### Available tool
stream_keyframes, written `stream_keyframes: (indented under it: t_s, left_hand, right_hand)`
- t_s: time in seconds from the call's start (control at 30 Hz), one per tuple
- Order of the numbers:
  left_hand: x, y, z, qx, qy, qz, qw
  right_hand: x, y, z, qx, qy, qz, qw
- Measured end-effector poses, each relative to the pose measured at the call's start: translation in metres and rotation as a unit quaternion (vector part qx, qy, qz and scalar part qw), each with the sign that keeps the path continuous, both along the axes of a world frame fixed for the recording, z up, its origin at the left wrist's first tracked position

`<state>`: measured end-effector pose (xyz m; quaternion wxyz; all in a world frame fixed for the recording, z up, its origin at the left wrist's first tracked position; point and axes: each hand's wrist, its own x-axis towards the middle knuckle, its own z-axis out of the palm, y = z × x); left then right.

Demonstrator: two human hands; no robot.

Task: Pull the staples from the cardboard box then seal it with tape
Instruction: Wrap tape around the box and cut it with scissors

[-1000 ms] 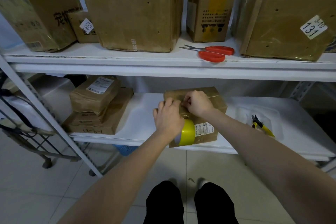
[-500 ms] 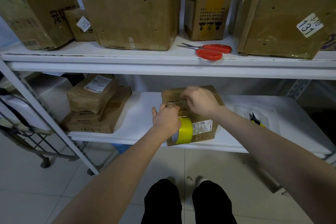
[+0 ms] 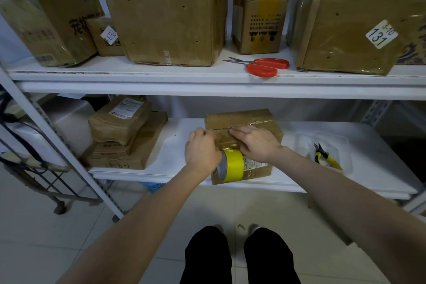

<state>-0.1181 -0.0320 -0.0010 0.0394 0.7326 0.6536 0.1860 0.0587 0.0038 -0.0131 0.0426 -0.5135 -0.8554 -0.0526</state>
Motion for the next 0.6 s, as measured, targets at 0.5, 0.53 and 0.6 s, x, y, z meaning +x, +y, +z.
stream_keyframes:
  t_s: [0.5, 0.53, 0.6]
  left_hand:
    - [0.0, 0.006, -0.023, -0.25, -0.411, 0.144, 0.865]
    - [-0.001, 0.01, -0.03, -0.27, -0.439, 0.161, 0.842]
    - [-0.008, 0.026, -0.067, -0.305, -0.458, 0.177, 0.816]
  right_hand:
    - [-0.042, -0.01, -0.006, 0.043, -0.034, -0.081, 0.995]
    - [-0.042, -0.009, -0.006, 0.044, -0.035, -0.081, 0.995]
    - [-0.043, -0.009, -0.006, 0.043, -0.043, -0.08, 0.995]
